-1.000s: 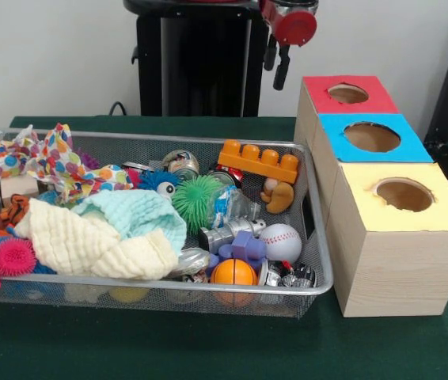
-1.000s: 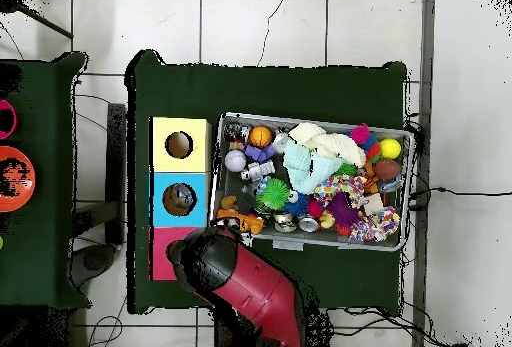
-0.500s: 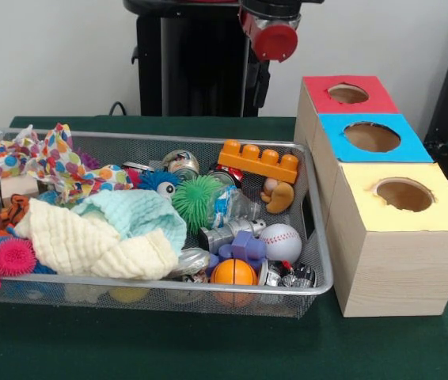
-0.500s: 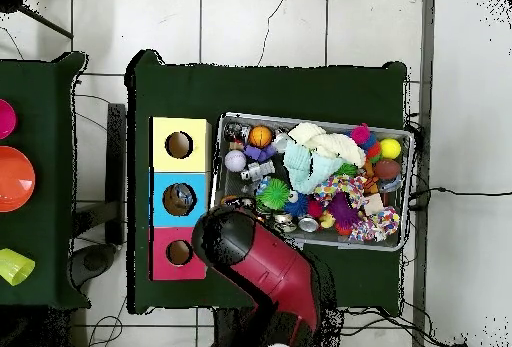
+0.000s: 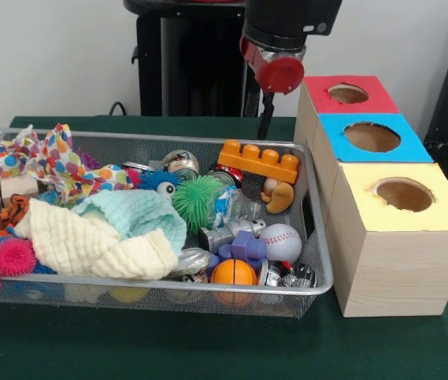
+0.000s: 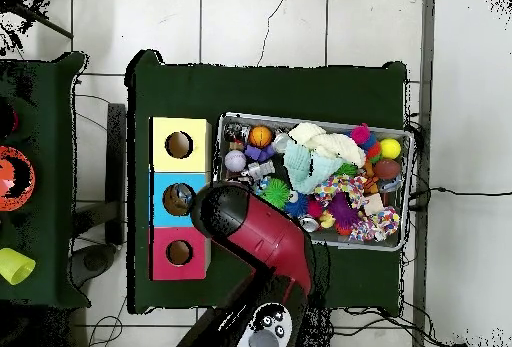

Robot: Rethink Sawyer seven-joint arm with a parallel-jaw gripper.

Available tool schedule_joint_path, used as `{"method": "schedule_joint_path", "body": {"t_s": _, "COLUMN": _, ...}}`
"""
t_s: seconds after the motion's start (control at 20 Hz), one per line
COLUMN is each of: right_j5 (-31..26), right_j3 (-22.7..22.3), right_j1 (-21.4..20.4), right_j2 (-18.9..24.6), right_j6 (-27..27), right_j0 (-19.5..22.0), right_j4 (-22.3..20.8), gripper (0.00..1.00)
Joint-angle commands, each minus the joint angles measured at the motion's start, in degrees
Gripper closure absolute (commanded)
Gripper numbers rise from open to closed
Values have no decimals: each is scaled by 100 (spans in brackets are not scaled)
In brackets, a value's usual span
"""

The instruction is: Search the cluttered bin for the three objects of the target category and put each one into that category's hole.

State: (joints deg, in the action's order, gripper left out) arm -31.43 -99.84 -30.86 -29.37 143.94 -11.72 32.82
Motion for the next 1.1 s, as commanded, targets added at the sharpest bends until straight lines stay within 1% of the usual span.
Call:
{"method": "schedule_joint_path", "body": {"t_s": 0.05, "right_j5": -159, "right_j3": 669, "right_j1": 457, "right_j2": 303, "right_j6": 1341, "right_j0": 35, "right_j4": 123, "gripper": 0}}
{"method": "schedule_joint_path", "body": {"t_s": 0.15, "right_j5": -150, "right_j3": 726, "right_j1": 489, "right_j2": 307, "right_j6": 1312, "right_j0": 56, "right_j4": 124, "gripper": 0}}
{"method": "schedule_joint_path", "body": {"t_s": 0.35, "right_j5": -323, "right_j3": 937, "right_j1": 606, "right_j2": 248, "right_j6": 1411, "right_j0": 42, "right_j4": 133, "gripper": 0}}
{"method": "schedule_joint_path", "body": {"t_s": 0.55, "right_j5": -178, "right_j3": 1059, "right_j1": 705, "right_j2": 367, "right_j6": 1284, "right_j0": 135, "right_j4": 157, "gripper": 0}}
{"method": "schedule_joint_path", "body": {"t_s": 0.75, "right_j5": -231, "right_j3": 1165, "right_j1": 745, "right_j2": 439, "right_j6": 1206, "right_j0": 213, "right_j4": 163, "gripper": 0}}
{"method": "schedule_joint_path", "body": {"t_s": 0.85, "right_j5": -67, "right_j3": 1107, "right_j1": 758, "right_j2": 538, "right_j6": 1161, "right_j0": 256, "right_j4": 212, "gripper": 0}}
{"method": "schedule_joint_path", "body": {"t_s": 1.1, "right_j5": 719, "right_j3": 779, "right_j1": 800, "right_j2": 996, "right_j6": 896, "right_j0": 490, "right_j4": 361, "gripper": 0}}
